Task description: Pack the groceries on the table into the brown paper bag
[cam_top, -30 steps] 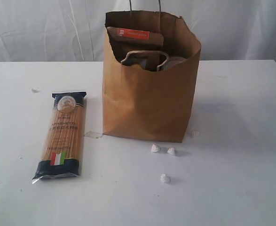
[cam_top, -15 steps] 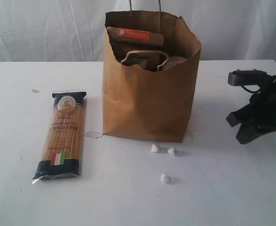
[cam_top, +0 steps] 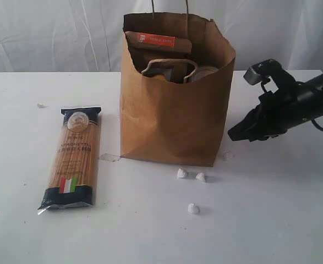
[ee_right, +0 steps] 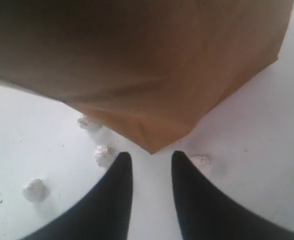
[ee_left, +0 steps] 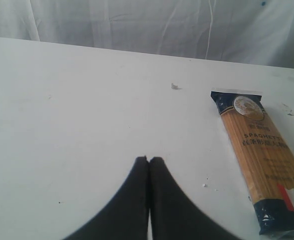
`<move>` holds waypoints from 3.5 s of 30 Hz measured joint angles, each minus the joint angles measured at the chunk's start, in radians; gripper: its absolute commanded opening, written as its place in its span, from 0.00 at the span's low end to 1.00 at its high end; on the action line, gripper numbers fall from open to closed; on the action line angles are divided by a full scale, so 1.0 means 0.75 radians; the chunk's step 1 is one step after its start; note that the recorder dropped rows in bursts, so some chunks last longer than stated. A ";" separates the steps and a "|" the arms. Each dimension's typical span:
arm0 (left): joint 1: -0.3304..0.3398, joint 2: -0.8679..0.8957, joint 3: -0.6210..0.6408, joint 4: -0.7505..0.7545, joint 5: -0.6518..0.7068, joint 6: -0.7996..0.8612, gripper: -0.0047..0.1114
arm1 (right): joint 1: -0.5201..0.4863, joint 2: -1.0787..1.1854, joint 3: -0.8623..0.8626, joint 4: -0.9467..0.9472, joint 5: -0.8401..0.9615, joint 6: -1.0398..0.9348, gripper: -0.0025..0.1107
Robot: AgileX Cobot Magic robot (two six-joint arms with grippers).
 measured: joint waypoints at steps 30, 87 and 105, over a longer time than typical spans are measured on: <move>0.000 0.000 0.000 0.000 0.000 0.000 0.04 | 0.000 0.287 0.000 0.213 -0.122 -0.308 0.39; 0.000 0.000 0.000 0.000 0.000 0.000 0.04 | -0.002 -0.288 -0.006 0.174 -0.345 0.237 0.02; 0.000 0.000 0.000 0.000 0.000 0.000 0.04 | 0.008 -0.509 -0.076 0.635 0.148 0.031 0.02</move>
